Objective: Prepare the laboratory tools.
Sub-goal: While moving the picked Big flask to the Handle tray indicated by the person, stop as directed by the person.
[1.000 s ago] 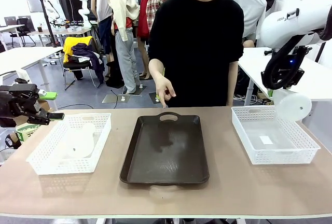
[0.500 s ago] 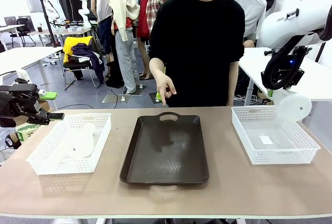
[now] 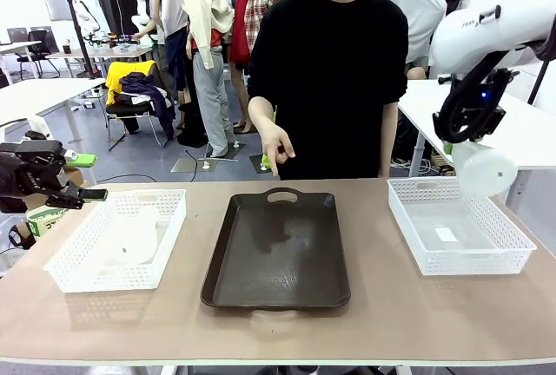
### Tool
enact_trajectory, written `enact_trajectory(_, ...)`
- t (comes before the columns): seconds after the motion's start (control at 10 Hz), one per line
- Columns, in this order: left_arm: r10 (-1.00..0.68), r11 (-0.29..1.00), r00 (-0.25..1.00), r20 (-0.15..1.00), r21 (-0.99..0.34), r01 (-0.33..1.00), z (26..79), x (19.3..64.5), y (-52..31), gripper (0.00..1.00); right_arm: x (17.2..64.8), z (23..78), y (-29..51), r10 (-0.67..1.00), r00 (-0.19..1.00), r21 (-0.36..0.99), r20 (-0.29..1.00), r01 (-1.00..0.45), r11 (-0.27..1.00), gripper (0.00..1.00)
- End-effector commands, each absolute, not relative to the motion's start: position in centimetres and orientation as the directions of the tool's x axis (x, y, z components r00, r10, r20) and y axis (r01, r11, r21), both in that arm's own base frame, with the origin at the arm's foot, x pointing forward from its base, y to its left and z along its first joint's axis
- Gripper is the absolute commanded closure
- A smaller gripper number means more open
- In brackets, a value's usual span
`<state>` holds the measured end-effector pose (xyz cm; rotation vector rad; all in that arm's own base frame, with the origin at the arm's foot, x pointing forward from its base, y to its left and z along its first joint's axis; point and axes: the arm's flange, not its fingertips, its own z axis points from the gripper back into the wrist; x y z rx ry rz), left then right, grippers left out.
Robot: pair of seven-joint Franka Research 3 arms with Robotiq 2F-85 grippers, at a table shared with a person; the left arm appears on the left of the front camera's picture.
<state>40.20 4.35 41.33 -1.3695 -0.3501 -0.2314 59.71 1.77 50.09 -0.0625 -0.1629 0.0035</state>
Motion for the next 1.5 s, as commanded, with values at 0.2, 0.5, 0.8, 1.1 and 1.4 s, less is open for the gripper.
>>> enact_trajectory(0.2, 0.037, 0.184, 0.924, 0.381, -0.911, 0.368, 41.5, 40.1, 4.5, 0.0, 56.9, 57.0, 7.8, 0.046, 0.963, -0.019, 0.267, -0.042, 0.999, 1.0)
enact_trajectory(0.5, 0.037, 0.184, 0.924, 0.381, -0.911, 0.368, 41.5, 40.1, 4.5, 0.0, 56.1, 59.3, 15.4, 0.133, 0.95, 0.005, 0.281, -0.14, 0.99, 1.0)
enact_trajectory(0.8, 0.037, 0.184, 0.924, 0.381, -0.911, 0.368, 41.5, 40.1, 4.5, 0.0, 54.5, 59.4, 23.6, 0.212, 0.924, 0.039, 0.317, -0.236, 0.971, 1.0)
enact_trajectory(1.1, 0.037, 0.184, 0.924, 0.381, -0.911, 0.368, 41.5, 40.1, 4.5, 0.0, 53.1, 56.9, 30.7, 0.253, 0.906, 0.096, 0.338, -0.301, 0.949, 1.0)
enact_trajectory(1.4, 0.037, 0.184, 0.924, 0.381, -0.911, 0.368, 41.5, 40.1, 4.5, 0.0, 52.3, 53.7, 35.8, 0.285, 0.906, 0.134, 0.313, -0.339, 0.931, 1.0)
